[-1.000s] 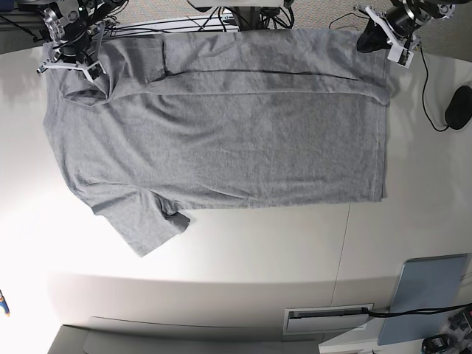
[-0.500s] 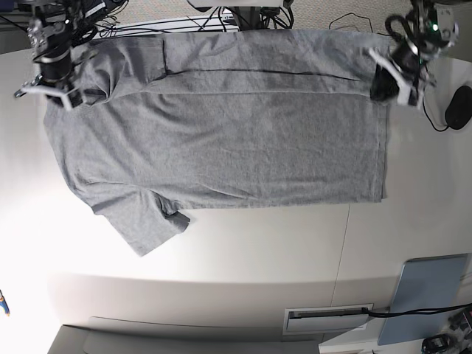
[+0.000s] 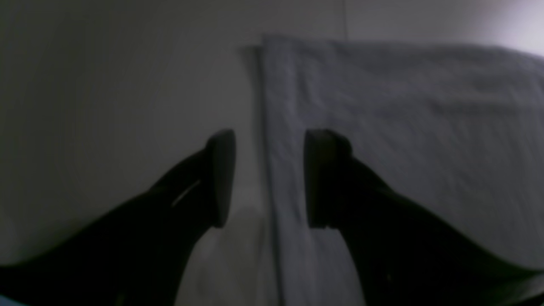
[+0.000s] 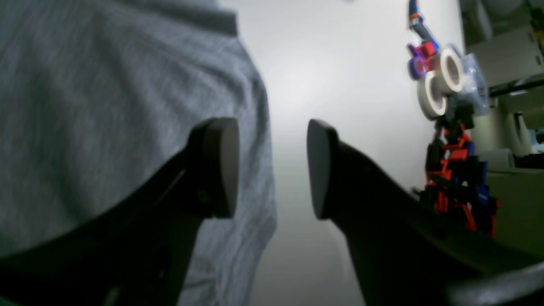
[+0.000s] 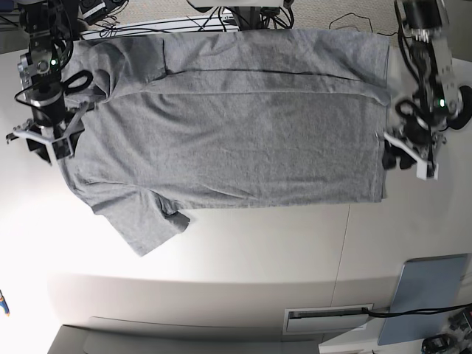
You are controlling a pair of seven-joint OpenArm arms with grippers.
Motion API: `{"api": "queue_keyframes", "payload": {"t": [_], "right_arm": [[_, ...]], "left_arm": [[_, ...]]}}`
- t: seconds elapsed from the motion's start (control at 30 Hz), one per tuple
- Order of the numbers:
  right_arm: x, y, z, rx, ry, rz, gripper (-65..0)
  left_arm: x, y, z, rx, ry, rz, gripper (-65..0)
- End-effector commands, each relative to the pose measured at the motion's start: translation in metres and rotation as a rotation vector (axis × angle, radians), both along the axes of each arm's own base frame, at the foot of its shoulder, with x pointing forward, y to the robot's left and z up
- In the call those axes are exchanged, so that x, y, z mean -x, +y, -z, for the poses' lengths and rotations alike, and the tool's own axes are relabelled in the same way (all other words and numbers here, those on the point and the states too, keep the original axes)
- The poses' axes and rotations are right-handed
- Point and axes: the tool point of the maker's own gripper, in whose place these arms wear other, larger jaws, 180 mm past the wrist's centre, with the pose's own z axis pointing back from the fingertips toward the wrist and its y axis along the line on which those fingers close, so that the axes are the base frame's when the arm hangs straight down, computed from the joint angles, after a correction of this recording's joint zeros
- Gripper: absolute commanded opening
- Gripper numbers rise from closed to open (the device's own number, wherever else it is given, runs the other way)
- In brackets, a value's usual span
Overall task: Fold the T-shirt properly
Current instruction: 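Reach both grippers to the hem corners of the shirt and grasp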
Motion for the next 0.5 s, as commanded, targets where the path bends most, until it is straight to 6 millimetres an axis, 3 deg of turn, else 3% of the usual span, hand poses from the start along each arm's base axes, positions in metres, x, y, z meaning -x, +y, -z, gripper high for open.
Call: {"api": "queue_keyframes", "payload": {"t": [0.0, 0.17, 0.27, 0.47], "right_arm": [[-0.008, -0.001, -0.014, 0.004, -0.043, -0.005, -38.8], [-0.010, 0.001, -0.014, -0.038, -0.041, 0.004, -38.8], [-0.010, 0.001, -0.013, -0.037, -0.036, 0.007, -38.8], [-0.009, -0.001, -0.012, -0.035, -0.025, 0.016, -38.8]], "left_arm": [[-0.018, 0.008, -0.016, 0.003, -0.058, -0.004, -37.5], [-0.054, 0.012, -0.004, 0.077, -0.029, -0.027, -37.5], [-0.071, 0.003, 0.008, 0.087, 0.018, -0.007, -37.5], [-0.090, -0.005, 0.032, 0.016, 0.145, -0.018, -37.5]]}}
